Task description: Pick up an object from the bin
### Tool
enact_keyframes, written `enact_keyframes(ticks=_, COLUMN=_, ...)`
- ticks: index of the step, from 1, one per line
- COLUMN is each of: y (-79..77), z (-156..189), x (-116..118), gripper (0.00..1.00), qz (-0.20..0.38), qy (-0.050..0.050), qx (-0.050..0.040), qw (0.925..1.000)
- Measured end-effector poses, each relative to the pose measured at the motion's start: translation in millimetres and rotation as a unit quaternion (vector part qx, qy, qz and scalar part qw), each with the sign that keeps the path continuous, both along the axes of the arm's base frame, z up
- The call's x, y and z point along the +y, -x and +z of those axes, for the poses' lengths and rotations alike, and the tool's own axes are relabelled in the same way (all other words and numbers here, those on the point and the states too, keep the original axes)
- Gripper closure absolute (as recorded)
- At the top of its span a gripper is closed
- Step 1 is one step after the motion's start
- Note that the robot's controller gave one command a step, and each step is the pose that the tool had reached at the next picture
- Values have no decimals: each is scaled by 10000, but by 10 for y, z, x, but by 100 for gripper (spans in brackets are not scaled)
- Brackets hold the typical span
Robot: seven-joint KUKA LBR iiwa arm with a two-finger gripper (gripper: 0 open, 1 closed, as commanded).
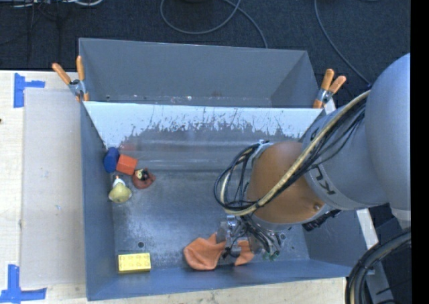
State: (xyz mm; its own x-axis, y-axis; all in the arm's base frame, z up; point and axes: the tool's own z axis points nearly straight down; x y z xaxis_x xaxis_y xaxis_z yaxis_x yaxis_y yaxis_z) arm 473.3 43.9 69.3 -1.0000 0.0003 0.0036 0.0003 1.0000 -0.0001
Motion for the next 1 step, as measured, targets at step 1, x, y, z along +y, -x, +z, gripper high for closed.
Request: enact_keyframes(ticks=1, y=-41, z=474, x=34, gripper=100, qz=-61, qy=4, qx=39, qw=10000)
